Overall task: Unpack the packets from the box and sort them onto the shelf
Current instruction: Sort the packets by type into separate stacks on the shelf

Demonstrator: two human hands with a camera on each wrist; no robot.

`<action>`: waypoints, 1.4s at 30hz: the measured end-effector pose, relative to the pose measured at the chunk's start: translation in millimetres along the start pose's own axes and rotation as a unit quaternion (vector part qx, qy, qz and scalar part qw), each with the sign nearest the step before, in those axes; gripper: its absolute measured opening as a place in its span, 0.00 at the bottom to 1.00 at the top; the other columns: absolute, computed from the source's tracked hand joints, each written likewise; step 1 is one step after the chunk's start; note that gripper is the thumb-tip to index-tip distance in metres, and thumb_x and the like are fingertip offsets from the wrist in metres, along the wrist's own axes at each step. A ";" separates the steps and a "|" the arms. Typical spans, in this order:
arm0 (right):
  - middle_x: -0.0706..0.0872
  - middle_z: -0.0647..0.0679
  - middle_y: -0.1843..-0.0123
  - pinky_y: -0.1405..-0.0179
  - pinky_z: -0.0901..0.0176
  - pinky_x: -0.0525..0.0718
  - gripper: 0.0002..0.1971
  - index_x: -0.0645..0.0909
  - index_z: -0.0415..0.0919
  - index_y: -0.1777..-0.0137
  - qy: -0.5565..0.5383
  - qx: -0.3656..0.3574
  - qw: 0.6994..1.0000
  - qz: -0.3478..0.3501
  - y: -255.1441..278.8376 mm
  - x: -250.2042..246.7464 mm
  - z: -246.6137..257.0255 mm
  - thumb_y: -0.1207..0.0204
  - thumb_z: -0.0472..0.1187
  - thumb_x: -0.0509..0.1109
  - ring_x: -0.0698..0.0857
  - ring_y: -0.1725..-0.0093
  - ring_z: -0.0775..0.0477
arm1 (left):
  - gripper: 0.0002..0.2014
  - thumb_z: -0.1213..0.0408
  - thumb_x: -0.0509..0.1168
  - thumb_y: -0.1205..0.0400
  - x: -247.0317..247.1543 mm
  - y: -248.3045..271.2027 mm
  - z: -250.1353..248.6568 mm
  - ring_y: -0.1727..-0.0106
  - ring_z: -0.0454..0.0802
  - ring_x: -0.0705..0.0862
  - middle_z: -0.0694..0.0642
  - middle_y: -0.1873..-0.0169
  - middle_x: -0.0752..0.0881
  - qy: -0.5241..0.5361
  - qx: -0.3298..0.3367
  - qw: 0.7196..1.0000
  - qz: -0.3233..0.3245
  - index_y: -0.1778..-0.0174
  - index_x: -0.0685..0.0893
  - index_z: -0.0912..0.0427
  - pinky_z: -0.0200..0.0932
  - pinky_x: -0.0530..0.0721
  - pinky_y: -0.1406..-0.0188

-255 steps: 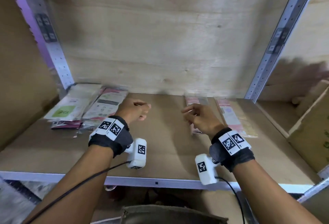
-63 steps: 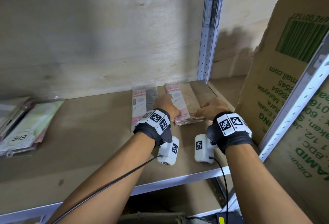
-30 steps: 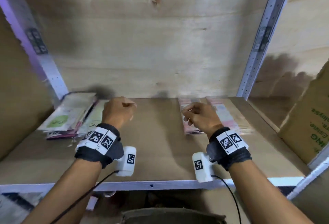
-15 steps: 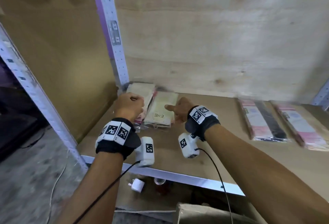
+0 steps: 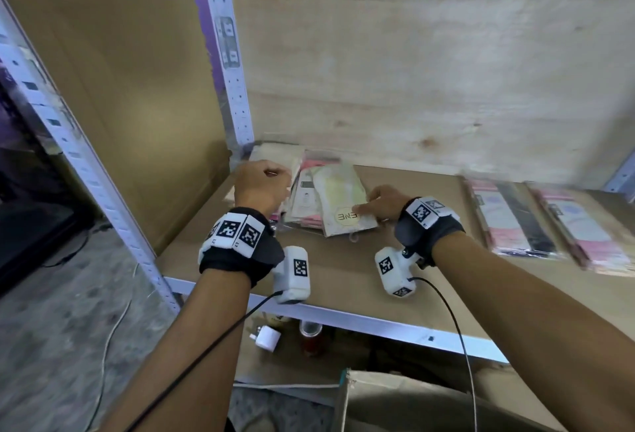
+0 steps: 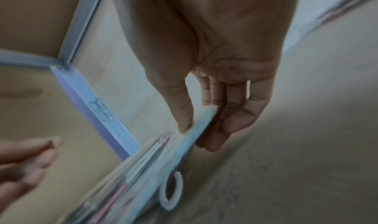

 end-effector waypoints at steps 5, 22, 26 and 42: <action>0.84 0.30 0.49 0.69 0.54 0.83 0.07 0.75 0.39 0.54 -0.253 -0.056 0.966 0.010 55.7 -24.6 -30.5 0.20 0.32 0.72 0.84 0.55 0.37 | 0.06 0.60 0.72 0.23 28.9 12.6 -15.9 0.40 0.53 0.86 0.51 0.46 0.90 -0.052 0.054 0.997 0.013 0.51 0.89 0.51 0.51 0.82 0.33; 0.90 0.39 0.41 0.48 0.59 0.88 0.13 0.87 0.38 0.39 -0.263 -0.094 0.960 -0.036 134.1 -133.1 -137.4 0.23 0.37 0.75 0.90 0.46 0.44 | 0.15 0.53 0.73 0.21 196.0 91.6 -36.6 0.37 0.46 0.87 0.49 0.44 0.92 0.041 0.006 0.935 0.352 0.41 0.91 0.55 0.40 0.79 0.38; 0.89 0.37 0.39 0.32 0.42 0.81 0.14 0.88 0.35 0.45 -0.397 -0.071 0.911 -0.089 135.6 -151.8 -161.8 0.26 0.43 0.78 0.88 0.42 0.38 | 0.16 0.60 0.72 0.18 200.7 93.6 -40.7 0.36 0.58 0.87 0.61 0.40 0.90 0.123 -0.030 0.947 0.297 0.37 0.88 0.64 0.51 0.81 0.31; 0.88 0.35 0.47 0.65 0.56 0.86 0.16 0.81 0.31 0.34 -0.398 -0.115 0.899 -0.143 133.0 -140.8 -144.4 0.20 0.35 0.72 0.86 0.58 0.42 | 0.18 0.70 0.73 0.21 246.6 127.2 -60.5 0.44 0.52 0.91 0.55 0.42 0.92 0.213 -0.015 0.906 0.367 0.36 0.86 0.54 0.45 0.88 0.48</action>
Point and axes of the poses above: each hand's wrist, its own y-axis away from the middle knuckle, its own x-axis out of the palm, z = x × y, the point moved 9 cm from there along -y, towards the middle knuckle
